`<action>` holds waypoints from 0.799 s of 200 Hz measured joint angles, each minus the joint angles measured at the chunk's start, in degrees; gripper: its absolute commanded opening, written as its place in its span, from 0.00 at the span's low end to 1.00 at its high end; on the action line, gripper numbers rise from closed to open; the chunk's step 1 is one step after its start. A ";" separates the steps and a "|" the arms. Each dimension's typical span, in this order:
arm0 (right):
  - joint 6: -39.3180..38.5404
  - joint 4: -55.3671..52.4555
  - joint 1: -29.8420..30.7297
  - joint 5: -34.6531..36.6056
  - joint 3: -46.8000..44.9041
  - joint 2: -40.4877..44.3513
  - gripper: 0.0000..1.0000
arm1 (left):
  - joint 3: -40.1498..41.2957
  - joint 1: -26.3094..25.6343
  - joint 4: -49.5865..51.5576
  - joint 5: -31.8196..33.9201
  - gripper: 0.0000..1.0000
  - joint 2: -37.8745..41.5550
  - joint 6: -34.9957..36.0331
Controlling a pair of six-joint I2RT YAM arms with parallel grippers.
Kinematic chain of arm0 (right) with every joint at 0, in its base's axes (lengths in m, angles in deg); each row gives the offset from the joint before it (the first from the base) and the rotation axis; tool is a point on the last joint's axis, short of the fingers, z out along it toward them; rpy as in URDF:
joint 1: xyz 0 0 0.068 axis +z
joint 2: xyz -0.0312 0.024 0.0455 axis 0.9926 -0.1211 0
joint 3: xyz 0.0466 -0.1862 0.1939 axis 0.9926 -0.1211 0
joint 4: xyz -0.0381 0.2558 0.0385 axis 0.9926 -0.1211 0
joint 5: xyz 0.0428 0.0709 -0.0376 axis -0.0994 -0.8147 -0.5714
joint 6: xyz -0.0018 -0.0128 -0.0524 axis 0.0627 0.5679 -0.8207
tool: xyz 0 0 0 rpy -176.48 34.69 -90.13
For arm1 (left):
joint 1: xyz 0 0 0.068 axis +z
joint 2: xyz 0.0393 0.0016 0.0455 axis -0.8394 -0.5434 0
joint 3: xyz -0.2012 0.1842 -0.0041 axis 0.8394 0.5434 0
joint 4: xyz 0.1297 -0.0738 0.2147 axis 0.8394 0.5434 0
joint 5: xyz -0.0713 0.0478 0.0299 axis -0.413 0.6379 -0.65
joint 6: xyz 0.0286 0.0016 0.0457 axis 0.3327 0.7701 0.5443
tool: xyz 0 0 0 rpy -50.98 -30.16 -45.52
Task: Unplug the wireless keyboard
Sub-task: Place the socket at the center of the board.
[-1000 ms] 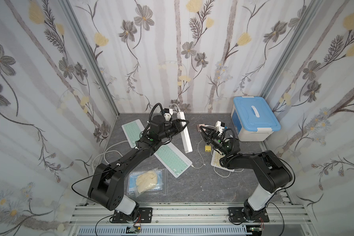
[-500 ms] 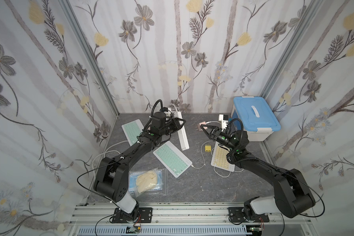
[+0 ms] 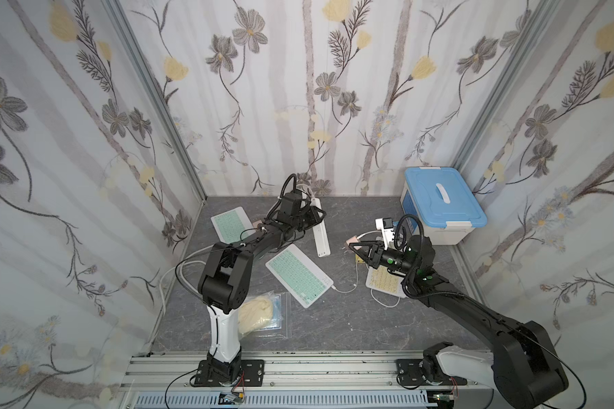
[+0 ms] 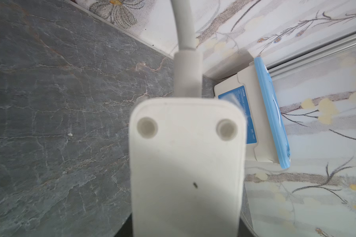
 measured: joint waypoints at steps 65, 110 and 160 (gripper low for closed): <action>-6.49 3.87 -0.07 3.13 -6.78 -0.46 0.00 | -4.46 0.09 -15.15 0.81 0.00 -14.34 -4.20; -5.44 8.85 -0.09 3.10 -8.52 -3.76 0.00 | -6.40 0.22 -23.26 2.56 0.00 -21.38 -8.07; -4.83 10.45 0.28 4.04 -8.35 -5.42 0.00 | -7.56 0.22 -28.92 4.13 0.27 -25.20 -13.55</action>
